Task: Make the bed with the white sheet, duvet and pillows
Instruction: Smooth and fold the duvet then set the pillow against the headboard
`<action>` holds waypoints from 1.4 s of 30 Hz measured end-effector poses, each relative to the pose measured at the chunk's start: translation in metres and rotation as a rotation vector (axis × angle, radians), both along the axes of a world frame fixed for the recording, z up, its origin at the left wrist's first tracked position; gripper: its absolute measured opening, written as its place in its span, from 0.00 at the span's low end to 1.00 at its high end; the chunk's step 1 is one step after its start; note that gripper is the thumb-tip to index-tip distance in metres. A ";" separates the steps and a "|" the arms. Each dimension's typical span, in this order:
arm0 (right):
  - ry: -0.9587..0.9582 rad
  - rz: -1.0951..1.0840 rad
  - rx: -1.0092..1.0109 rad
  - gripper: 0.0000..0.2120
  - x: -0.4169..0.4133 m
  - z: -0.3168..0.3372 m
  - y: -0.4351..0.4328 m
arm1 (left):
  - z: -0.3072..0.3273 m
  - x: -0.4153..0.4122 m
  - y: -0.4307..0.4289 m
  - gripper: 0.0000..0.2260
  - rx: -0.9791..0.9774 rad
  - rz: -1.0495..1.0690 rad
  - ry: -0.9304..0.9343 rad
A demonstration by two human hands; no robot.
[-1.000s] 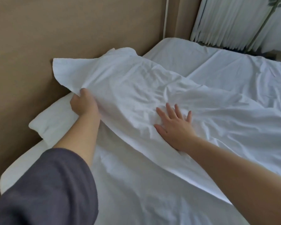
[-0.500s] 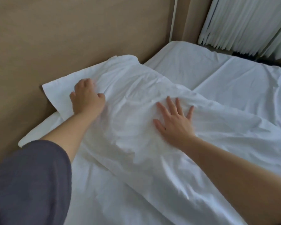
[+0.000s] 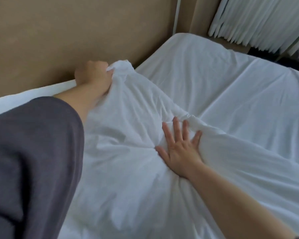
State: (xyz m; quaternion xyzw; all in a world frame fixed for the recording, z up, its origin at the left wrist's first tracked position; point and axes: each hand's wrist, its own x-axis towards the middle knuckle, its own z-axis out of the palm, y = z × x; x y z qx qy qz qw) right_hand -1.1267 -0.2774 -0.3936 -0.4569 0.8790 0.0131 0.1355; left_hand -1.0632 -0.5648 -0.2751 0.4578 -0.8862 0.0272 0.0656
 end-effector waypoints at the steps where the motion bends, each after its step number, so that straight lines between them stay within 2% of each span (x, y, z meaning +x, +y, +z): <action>1: -0.013 0.007 -0.017 0.41 -0.001 0.003 0.000 | 0.006 0.006 -0.006 0.17 -0.029 0.064 0.019; 5: -0.064 0.017 -0.150 0.38 0.003 0.043 0.002 | 0.036 0.032 -0.022 0.16 -0.081 0.233 -0.035; 8: 0.000 -0.025 -0.238 0.36 0.002 0.067 0.008 | 0.040 0.037 -0.022 0.13 -0.127 0.150 -0.167; 10: 0.008 -0.037 -0.127 0.37 0.002 0.060 0.015 | 0.044 0.031 -0.015 0.12 -0.226 0.015 -0.187; 12: 0.003 -0.016 -0.015 0.38 0.003 0.035 0.018 | 0.038 0.013 0.004 0.16 -0.309 -0.216 -0.132; 14: 0.002 -0.035 -0.027 0.38 0.003 0.017 0.016 | 0.009 -0.002 0.030 0.22 -0.185 -0.516 -0.186; 15: 0.003 -0.037 -0.033 0.38 0.001 0.013 0.015 | -0.011 -0.001 0.030 0.24 -0.105 -0.551 -0.300; 18: 0.005 0.028 -0.027 0.39 -0.007 0.011 0.022 | -0.044 0.034 -0.007 0.38 0.056 -0.203 -0.540; 19: 0.002 0.041 -0.027 0.40 -0.009 0.013 0.026 | -0.047 0.045 -0.013 0.37 0.082 -0.123 -0.544; 21: -0.011 0.029 -0.006 0.40 -0.009 0.018 0.029 | -0.046 0.056 -0.004 0.27 0.039 -0.072 -0.464; 23: -0.006 0.012 0.015 0.40 -0.002 0.024 0.034 | -0.037 0.057 0.031 0.24 0.026 -0.099 -0.320; 25: 0.016 0.000 0.019 0.40 0.003 0.030 0.044 | -0.031 0.062 0.072 0.26 0.131 -0.169 -0.218; 29: 0.064 0.039 0.027 0.39 0.006 0.045 0.092 | -0.037 0.070 0.166 0.31 0.181 -0.431 -0.199; 32: 0.090 0.012 0.032 0.38 0.009 0.055 0.145 | -0.051 0.074 0.233 0.37 0.187 -0.492 -0.213; 35: 0.114 -0.046 0.008 0.36 0.019 0.061 0.212 | -0.058 0.075 0.297 0.37 0.230 -0.498 -0.246; 38: 0.114 -0.163 -0.014 0.35 0.035 0.064 0.302 | -0.059 0.076 0.375 0.31 0.271 -0.576 -0.206; 42: 0.137 -0.278 0.020 0.36 0.063 0.070 0.441 | -0.051 0.075 0.497 0.32 0.303 -0.708 -0.183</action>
